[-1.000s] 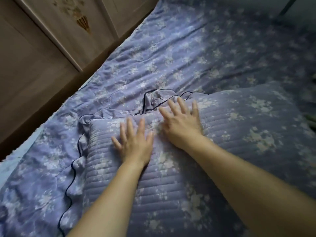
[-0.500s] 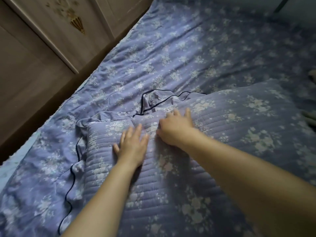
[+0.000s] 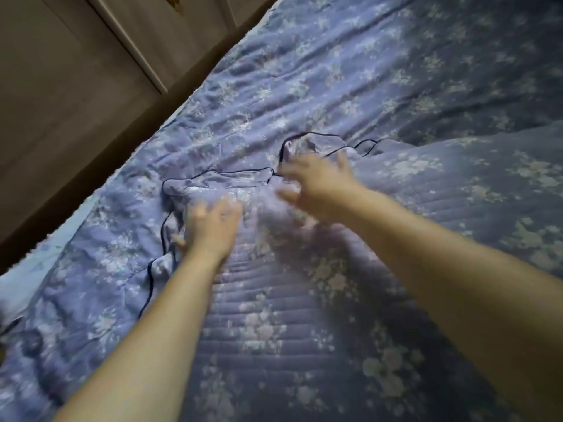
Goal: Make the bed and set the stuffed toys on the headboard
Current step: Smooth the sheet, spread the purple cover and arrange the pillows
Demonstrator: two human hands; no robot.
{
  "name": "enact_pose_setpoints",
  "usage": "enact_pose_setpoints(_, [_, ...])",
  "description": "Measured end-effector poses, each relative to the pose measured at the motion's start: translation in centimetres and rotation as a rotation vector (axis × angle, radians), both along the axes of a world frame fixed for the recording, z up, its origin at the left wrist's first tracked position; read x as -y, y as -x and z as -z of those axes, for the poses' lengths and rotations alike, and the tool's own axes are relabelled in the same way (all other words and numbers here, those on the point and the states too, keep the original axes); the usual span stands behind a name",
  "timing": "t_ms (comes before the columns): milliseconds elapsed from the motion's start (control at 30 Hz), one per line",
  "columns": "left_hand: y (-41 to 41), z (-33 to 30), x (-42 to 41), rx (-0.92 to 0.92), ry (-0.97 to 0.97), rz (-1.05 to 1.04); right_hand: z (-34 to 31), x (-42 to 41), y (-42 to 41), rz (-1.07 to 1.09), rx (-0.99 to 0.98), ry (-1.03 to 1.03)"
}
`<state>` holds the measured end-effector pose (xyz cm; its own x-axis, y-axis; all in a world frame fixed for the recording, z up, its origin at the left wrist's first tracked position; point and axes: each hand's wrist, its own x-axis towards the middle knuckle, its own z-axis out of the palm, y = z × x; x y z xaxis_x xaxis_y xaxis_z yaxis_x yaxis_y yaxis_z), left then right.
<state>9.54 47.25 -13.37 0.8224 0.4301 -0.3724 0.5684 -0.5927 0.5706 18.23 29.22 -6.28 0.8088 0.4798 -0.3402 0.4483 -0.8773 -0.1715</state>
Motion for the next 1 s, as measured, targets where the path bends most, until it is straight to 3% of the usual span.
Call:
enact_pose_setpoints(67, [0.6,-1.2,1.4,0.137,-0.303,-0.186,-0.1,1.1,-0.3,0.193,0.254,-0.08])
enact_pose_setpoints(100, [1.2,-1.1,2.8,0.041,-0.286,-0.071,0.6,1.8,0.4,0.133,0.18,0.033])
enact_pose_setpoints(167, [2.5,-0.4,4.8,-0.335,-0.14,0.233,2.0,2.8,2.0,-0.066,-0.157,0.293])
enact_pose_setpoints(200, [1.7,-0.1,4.9,-0.384,-0.076,0.213,1.7,3.2,1.7,-0.056,-0.205,0.275])
enact_pose_setpoints(233, [1.0,-0.4,4.7,-0.346,-0.033,0.119,0.8,3.9,1.1,0.02,-0.159,0.208])
enact_pose_setpoints(267, [0.7,-1.4,4.6,-0.187,-0.073,0.026,-0.2,4.4,0.7,0.104,-0.05,0.159])
enact_pose_setpoints(333, [0.6,-2.5,6.2,0.021,-0.242,0.048,-1.0,6.0,1.4,0.207,0.112,0.222])
enact_pose_setpoints(367, [0.9,-2.7,7.4,-0.021,-0.232,0.194,-0.9,6.9,2.2,0.184,0.046,0.295])
enact_pose_setpoints(433, [1.7,-2.0,9.0,-0.355,-0.201,0.47,-1.2,8.9,3.3,0.108,-0.116,0.347])
enact_pose_setpoints(467, [1.1,-2.1,9.2,-0.371,-0.16,0.423,-2.4,9.8,2.8,0.164,-0.107,0.263])
enact_pose_setpoints(500, [0.2,-2.7,9.2,-0.303,-0.131,0.324,-3.6,10.9,2.0,0.279,0.0,0.152])
enact_pose_setpoints(567, [-0.7,-4.4,10.7,0.045,-0.165,0.174,-4.5,13.7,2.0,0.519,0.288,0.067])
enact_pose_setpoints(600, [-0.5,-4.9,12.0,0.161,-0.19,0.194,-4.0,14.4,2.9,0.543,0.263,0.103])
enact_pose_setpoints(633, [-0.1,-5.3,13.6,0.172,-0.184,0.325,-2.9,15.3,3.9,0.54,0.115,0.144])
enact_pose_setpoints(700, [1.3,-4.2,16.0,-0.145,-0.199,0.626,-1.7,17.2,4.7,0.476,-0.2,0.173])
enact_pose_setpoints(733, [1.1,-3.9,16.3,-0.257,-0.182,0.636,-2.6,18.2,4.1,0.48,-0.213,0.061])
enact_pose_setpoints(800, [-1.1,-4.9,16.4,-0.209,-0.127,0.46,-4.2,20.3,2.5,0.668,0.07,-0.158])
enact_pose_setpoints(867, [-2.2,-6.4,18.4,-0.022,-0.127,0.343,-3.3,21.1,3.6,0.75,0.228,0.042])
enact_pose_setpoints(933, [-1.1,-6.7,21.2,0.024,-0.205,0.508,-0.2,20.0,6.2,0.641,0.027,0.221])
enact_pose_setpoints(1000, [0.8,-5.3,22.7,-0.072,-0.276,0.664,0.9,19.6,7.2,0.591,-0.12,0.214])
